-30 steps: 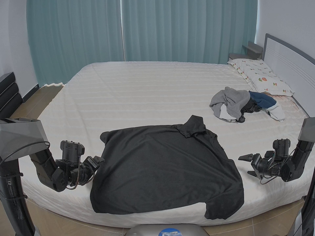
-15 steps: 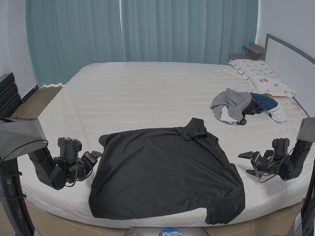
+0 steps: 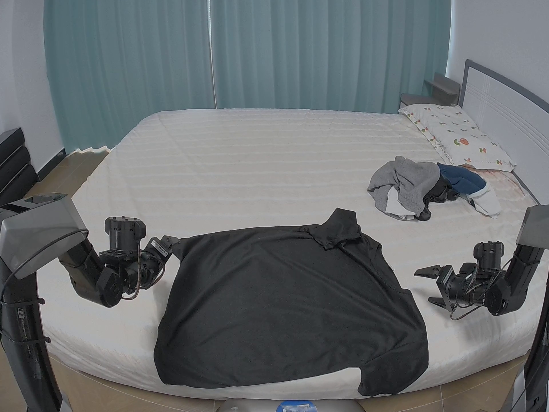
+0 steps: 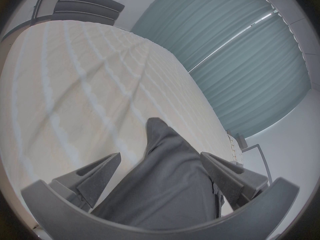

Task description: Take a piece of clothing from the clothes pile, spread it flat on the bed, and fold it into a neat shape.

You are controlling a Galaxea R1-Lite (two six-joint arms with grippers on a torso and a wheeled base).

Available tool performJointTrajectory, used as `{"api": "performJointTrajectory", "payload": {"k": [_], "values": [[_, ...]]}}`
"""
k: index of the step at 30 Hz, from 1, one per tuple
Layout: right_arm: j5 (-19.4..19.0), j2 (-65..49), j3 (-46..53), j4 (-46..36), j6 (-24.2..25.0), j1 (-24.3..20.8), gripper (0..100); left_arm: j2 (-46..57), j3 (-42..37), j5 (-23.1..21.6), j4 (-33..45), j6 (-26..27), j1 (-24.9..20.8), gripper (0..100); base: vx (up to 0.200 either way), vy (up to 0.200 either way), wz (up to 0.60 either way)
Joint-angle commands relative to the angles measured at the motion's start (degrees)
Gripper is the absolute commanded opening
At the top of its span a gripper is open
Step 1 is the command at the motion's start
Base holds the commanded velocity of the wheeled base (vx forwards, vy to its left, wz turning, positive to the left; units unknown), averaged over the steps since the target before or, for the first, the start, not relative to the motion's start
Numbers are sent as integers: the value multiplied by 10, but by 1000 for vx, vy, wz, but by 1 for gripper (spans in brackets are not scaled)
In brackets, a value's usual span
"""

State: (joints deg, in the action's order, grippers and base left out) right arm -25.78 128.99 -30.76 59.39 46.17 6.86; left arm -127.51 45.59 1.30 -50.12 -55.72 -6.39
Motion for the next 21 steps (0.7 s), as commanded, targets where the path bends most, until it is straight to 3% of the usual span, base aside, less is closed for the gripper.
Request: {"api": "performJointTrajectory", "payload": {"k": [1, 5, 8, 12, 21], "values": [[-1, 1, 1, 0, 0, -2, 100, -73, 134, 0, 62, 7, 11, 100, 0, 0, 0], [-1, 1, 4, 0, -1, -3, 100, -128, 235, -2, 102, 18, 9, 100, 0, 0, 0], [-10, 1, 6, -1, -5, -4, 100, -158, 302, -2, 162, 60, 4, 100, 0, 0, 0], [-15, 1, 6, 0, -4, -3, 100, -203, 354, 7, 187, 70, -10, 100, 0, 0, 0], [-15, 1, 7, 1, -4, -4, 100, -204, 348, 26, 189, 86, -11, 100, 0, 0, 0]]}}
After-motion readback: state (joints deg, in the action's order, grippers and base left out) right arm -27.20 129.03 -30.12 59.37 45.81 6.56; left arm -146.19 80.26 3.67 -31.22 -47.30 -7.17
